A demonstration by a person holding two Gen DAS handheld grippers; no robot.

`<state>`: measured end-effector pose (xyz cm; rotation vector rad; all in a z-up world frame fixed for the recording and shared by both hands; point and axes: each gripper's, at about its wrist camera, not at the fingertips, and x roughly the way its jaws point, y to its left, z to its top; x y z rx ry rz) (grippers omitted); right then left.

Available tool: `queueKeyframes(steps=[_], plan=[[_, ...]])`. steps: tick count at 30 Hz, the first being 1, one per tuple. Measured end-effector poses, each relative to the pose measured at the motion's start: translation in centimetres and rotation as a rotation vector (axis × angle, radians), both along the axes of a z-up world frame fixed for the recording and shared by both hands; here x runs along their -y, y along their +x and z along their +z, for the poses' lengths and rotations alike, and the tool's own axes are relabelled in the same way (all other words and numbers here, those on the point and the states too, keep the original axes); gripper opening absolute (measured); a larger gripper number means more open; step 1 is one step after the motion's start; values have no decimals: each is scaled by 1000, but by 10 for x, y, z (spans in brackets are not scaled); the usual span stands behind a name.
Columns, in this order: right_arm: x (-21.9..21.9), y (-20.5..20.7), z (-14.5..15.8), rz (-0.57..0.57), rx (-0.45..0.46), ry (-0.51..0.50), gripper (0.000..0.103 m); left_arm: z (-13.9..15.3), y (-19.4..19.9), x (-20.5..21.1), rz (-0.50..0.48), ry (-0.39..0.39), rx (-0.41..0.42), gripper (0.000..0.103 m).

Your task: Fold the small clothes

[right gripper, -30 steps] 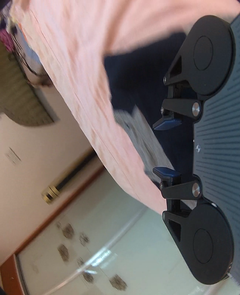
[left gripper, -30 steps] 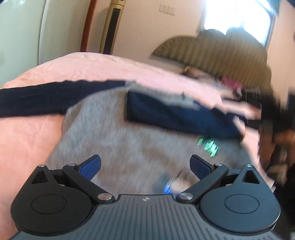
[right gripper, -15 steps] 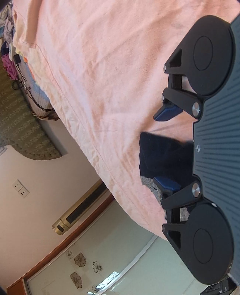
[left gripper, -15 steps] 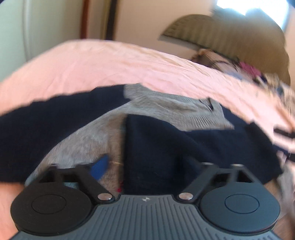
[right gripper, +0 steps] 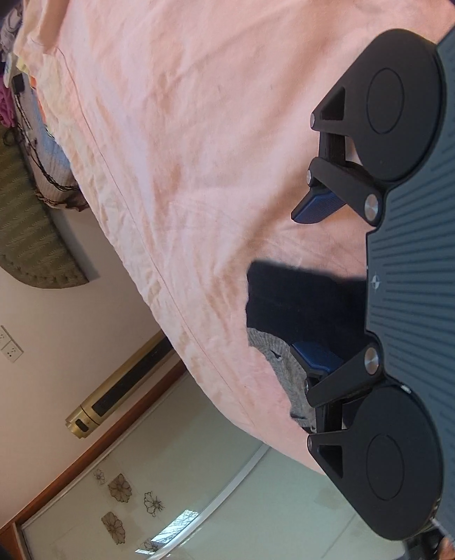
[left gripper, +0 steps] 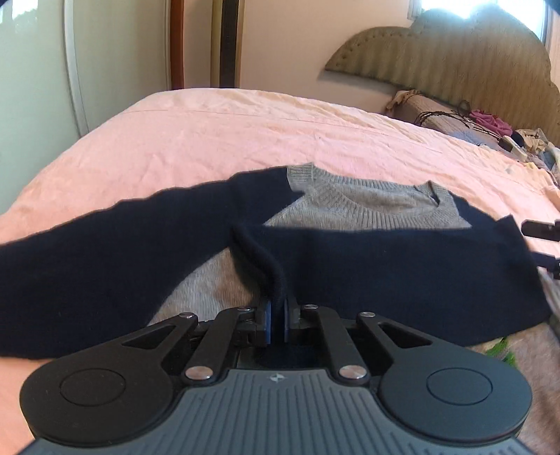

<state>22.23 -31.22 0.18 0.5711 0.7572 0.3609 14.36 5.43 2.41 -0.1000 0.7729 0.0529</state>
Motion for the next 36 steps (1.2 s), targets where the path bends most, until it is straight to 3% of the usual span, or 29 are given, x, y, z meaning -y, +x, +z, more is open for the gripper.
queueKeyframes(steps=[3,4,5,6,10,11,12,14,16,18,20,21,23,26,29,31,33,36], plan=[[-21,5,-1,46,-3,-65,76,-3,-3,0,27,-7,17,11],[-26,6,-1,50,7,-96,67,-2,-3,-1,41,-10,16,13],[-31,10,-1,62,-4,-132,28,1,-5,-2,59,-14,16,18],[-32,15,-3,63,-41,-147,13,4,-8,-4,81,-22,20,21],[-23,8,11,51,13,-144,12,20,-29,-5,77,-80,104,27],[-14,5,17,39,28,-131,11,23,-32,-1,62,-65,119,32],[-6,5,19,24,33,-124,11,24,-33,3,54,-45,129,44],[8,10,11,4,-17,-112,11,24,-32,11,36,-26,154,58],[9,14,-2,29,-86,-102,12,24,-26,16,29,-25,165,58],[8,9,0,5,-87,-86,18,27,-17,19,-1,-30,160,58],[10,1,16,-86,-33,-102,52,28,-7,23,-31,-28,159,58],[9,-6,26,-121,29,-115,56,27,0,26,-59,-34,147,58],[-1,-11,38,-80,98,-84,57,20,18,31,-111,-56,103,58],[-31,-2,35,71,68,-41,58,-2,49,37,-119,-67,-3,58],[-56,11,13,104,14,-147,58,-12,49,40,-131,6,40,61],[-47,11,0,70,48,-137,49,-4,42,37,-160,3,30,61],[-38,13,5,64,1,-94,47,13,42,24,-206,-36,76,61],[-49,17,32,135,97,-161,54,33,69,13,-160,100,150,65]])
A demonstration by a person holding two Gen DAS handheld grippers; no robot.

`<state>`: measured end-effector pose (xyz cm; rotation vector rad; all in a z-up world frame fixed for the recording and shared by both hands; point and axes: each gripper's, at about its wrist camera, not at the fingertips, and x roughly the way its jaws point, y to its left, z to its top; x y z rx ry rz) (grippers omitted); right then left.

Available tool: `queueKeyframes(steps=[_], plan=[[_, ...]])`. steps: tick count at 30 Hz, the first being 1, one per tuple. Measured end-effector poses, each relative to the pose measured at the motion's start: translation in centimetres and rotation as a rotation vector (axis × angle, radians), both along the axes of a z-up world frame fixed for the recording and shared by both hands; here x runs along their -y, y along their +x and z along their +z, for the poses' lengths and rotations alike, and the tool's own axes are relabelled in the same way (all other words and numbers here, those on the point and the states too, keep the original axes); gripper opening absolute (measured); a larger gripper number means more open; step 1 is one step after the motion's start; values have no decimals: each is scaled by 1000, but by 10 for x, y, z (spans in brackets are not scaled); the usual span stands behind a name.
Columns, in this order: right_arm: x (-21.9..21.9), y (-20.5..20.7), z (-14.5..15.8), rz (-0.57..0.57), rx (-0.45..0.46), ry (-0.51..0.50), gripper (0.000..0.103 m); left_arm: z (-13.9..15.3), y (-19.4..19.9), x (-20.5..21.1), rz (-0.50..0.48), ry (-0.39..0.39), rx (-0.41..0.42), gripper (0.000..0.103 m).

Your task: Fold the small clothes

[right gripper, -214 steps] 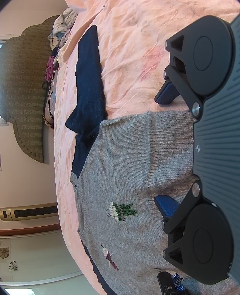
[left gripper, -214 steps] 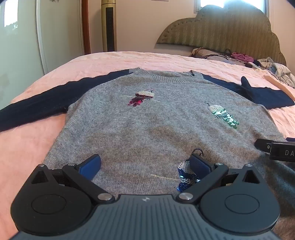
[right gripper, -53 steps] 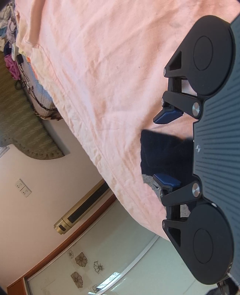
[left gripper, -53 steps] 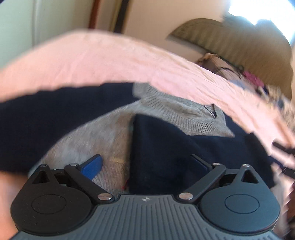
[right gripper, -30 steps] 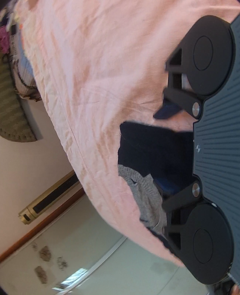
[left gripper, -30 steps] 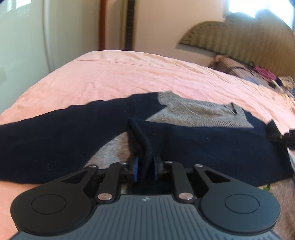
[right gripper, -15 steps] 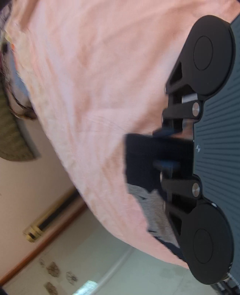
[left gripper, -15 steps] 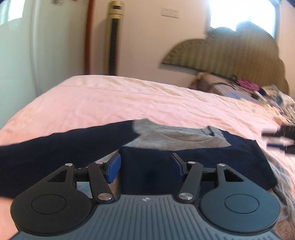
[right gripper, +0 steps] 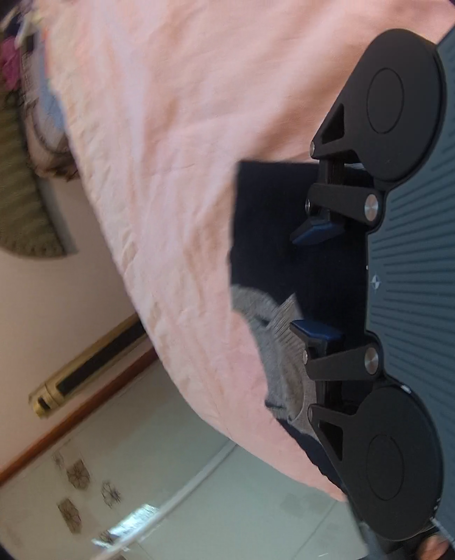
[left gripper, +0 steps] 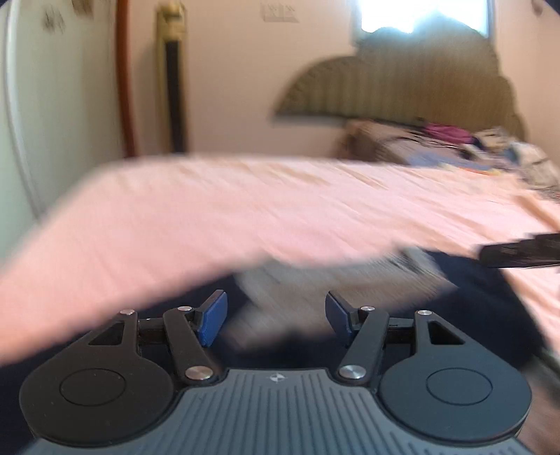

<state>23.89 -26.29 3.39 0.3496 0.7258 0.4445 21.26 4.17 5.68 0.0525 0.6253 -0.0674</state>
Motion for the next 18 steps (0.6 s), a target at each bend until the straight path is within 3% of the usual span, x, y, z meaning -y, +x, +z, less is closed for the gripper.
queueKeyframes(steps=[2,5,7,8,9,10,11,12,13,14,16,18], plan=[[-17,19,10,75,21,-83,72,-7,35,-5,-6,78,-39,65],[-44,55,9,112,15,-233,71,-30,78,-9,39,178,-123,65],[-59,75,1,156,-11,-306,71,-41,87,-7,-1,177,-162,64],[-67,82,-6,205,-49,-334,70,-44,86,-3,-20,182,-143,62],[-74,86,-13,243,-73,-361,68,-46,82,2,-42,199,-122,42],[-80,85,-17,258,-29,-400,69,-46,81,6,-84,193,-115,26],[-84,84,-20,271,-3,-438,62,-46,81,10,-122,189,-120,5],[-87,83,-21,273,22,-455,55,-46,78,19,-114,237,-106,3],[-87,84,-18,276,21,-424,23,-46,77,27,-109,293,-82,2],[-85,88,-16,263,-6,-381,11,-46,78,31,-96,331,-45,1],[-81,86,-11,206,54,-350,10,-46,88,27,-34,350,-9,0],[-74,86,-16,120,75,-335,9,-59,102,20,57,372,-60,0]])
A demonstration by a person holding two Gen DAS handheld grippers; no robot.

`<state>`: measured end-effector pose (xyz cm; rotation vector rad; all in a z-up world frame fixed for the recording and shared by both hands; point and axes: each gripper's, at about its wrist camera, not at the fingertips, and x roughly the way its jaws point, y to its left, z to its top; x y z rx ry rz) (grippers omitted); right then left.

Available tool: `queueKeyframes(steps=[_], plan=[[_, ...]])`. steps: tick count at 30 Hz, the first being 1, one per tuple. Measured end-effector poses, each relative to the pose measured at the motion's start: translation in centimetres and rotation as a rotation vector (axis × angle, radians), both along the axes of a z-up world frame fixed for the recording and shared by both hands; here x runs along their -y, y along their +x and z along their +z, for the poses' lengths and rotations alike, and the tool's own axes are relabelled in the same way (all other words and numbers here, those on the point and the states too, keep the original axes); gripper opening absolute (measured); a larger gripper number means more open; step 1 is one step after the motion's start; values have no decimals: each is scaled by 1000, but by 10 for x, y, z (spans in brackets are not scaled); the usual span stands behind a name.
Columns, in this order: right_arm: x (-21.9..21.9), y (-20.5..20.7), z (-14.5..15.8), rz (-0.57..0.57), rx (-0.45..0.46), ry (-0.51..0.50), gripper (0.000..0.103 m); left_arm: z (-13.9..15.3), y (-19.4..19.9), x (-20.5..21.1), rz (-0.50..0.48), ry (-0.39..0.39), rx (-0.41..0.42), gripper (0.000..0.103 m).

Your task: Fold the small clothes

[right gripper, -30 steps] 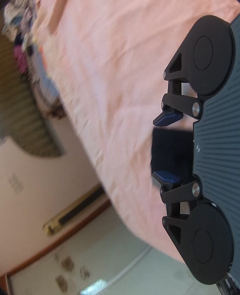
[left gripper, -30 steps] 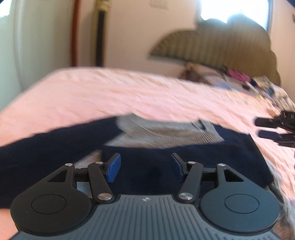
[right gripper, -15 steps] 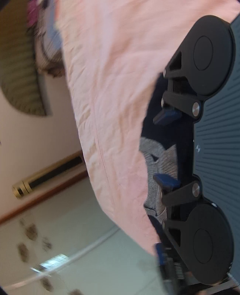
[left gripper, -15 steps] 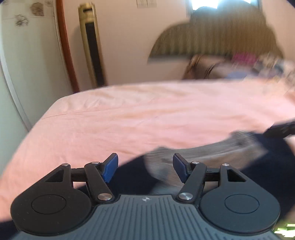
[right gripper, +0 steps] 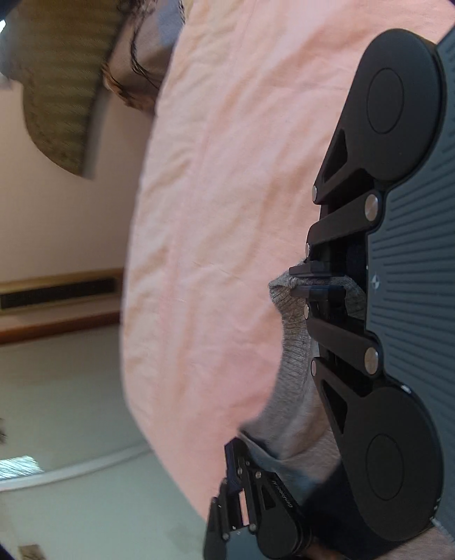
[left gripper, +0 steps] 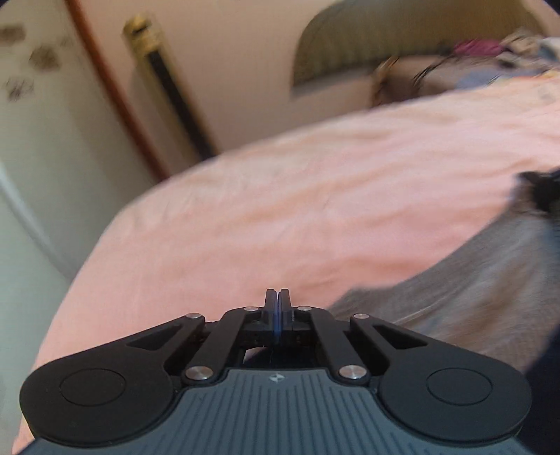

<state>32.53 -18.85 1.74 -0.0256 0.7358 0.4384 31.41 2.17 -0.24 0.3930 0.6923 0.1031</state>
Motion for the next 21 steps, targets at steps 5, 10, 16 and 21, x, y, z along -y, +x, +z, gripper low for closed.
queueKeyframes(steps=[5,10,16,21], plan=[[7,-18,-3,-44,-58,70,58,24,-40,-25,19,-116,85,3],[36,-85,24,-20,0,256,85,58,-139,-110,199,-433,159,4],[53,-142,-4,-23,-31,217,86,26,-270,-221,644,-824,152,11],[55,-151,-15,2,17,250,96,6,-318,-282,820,-1110,231,12]])
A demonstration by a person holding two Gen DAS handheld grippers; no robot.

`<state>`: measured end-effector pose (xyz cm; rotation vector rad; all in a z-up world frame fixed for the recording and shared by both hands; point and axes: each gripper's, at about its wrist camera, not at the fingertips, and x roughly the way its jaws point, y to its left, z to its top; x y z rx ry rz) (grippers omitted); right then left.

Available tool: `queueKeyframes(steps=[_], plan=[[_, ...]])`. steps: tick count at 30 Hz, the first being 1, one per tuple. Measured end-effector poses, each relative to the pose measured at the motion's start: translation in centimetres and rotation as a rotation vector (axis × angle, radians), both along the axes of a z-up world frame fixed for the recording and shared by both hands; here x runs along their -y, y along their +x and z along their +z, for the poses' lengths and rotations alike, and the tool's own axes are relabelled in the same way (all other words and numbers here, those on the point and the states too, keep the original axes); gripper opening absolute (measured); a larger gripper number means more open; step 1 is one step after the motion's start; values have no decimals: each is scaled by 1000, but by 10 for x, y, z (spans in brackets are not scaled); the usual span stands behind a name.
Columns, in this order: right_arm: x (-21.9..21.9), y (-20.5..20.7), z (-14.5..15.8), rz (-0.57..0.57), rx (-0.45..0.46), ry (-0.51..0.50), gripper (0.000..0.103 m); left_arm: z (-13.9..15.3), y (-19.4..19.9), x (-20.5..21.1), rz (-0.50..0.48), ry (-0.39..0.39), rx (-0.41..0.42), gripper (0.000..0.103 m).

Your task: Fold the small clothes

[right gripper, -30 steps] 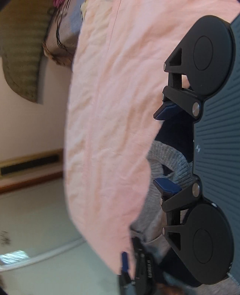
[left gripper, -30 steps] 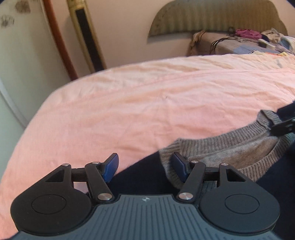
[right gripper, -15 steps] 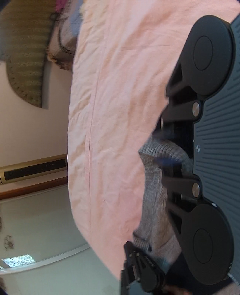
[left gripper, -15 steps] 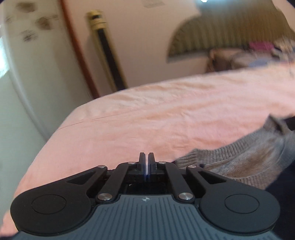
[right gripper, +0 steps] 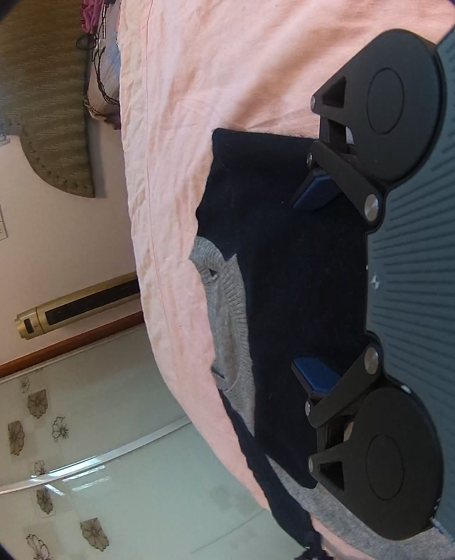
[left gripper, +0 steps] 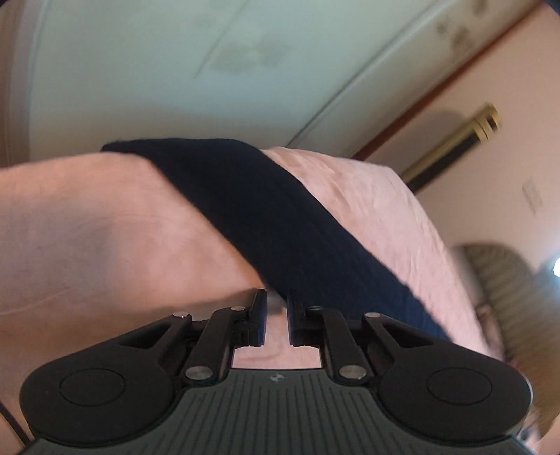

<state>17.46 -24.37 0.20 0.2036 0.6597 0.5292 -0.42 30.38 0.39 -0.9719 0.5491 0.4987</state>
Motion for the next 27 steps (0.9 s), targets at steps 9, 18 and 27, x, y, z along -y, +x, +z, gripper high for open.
queueKeyframes(steps=[9,18,27], plan=[[13,2,-3,1,-22,105,102,-4,-13,-26,244,-205,138,53],[15,3,-4,-4,-27,132,102,2,27,-35,252,30,37,23],[19,4,-6,-12,-34,172,102,83,81,109,-134,514,192,5]])
